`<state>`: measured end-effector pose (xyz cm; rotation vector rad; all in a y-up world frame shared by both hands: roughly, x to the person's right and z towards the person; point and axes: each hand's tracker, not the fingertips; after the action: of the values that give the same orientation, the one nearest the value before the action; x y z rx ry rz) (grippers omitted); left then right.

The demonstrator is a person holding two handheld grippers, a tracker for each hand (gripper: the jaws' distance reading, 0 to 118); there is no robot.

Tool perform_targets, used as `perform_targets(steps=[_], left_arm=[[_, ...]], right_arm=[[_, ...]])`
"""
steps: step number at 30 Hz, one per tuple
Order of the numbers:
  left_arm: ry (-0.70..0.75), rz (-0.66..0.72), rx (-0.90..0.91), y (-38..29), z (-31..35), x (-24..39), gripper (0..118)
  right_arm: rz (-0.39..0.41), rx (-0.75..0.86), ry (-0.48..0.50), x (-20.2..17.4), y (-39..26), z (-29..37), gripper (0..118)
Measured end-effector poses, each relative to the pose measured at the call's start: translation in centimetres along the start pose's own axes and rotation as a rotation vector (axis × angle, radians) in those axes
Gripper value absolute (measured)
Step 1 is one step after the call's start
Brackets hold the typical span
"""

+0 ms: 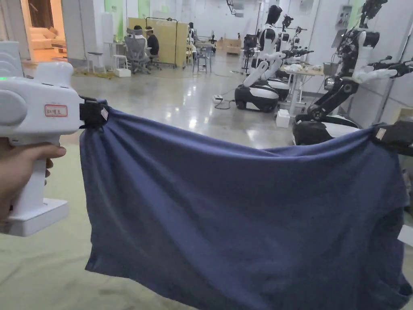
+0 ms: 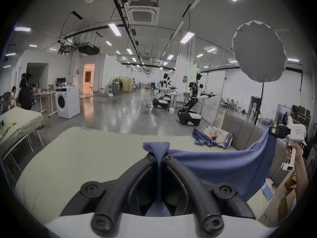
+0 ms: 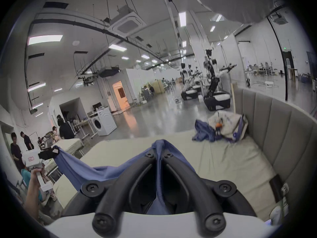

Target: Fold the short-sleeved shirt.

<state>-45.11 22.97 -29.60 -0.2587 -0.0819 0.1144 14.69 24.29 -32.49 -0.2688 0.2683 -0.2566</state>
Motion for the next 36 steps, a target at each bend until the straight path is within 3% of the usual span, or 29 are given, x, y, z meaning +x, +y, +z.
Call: perform_targets(steps=[5,8,12,17,20,23,27,30,32,36], left_arm=[[0.016,0.034,0.039,5.5,-4.0,0.2,3],[0.028,0.047,0.049,7.7,-7.2,-0.1,3],[0.07,0.018,0.044,9.7,-11.7,-0.2,3],[0.037,0.062,0.098,9.9,-11.2,0.9,3],[0.002,0.002,0.127,8.8,-9.9,1.2,3],[0.029,-0.073,0.086,5.5,-8.5,1.1,3],[0.0,-0.054,0.026,0.3,-9.8,-2.4,3],[-0.055,-0.023,-0.045,-6.2,-7.8,-2.8,3],[-0.048,-0.097,-0.085,-10.5,-6.6,-2.5,3],[-0.059,-0.022,-0.176,-19.2,-3.9,-1.8,3]], right_arm=[[0.08,0.046,-0.033,-2.0,5.7,-2.5,4],[0.061,0.058,-0.035,-1.4,8.4,-4.7,4],[0.094,0.088,-0.07,-1.3,11.6,-7.3,4],[0.116,0.136,-0.057,-0.6,13.1,-8.0,4],[0.195,0.206,-0.069,-0.6,12.3,-6.7,4],[0.159,0.176,-0.017,0.3,9.8,-5.7,4],[0.241,0.092,-0.028,0.9,3.3,-4.0,4],[0.188,-0.001,-0.014,2.4,-3.6,-2.3,4],[0.144,-0.051,0.013,3.3,-8.5,-1.1,4],[0.152,-0.136,-0.014,3.1,-19.0,2.4,4]])
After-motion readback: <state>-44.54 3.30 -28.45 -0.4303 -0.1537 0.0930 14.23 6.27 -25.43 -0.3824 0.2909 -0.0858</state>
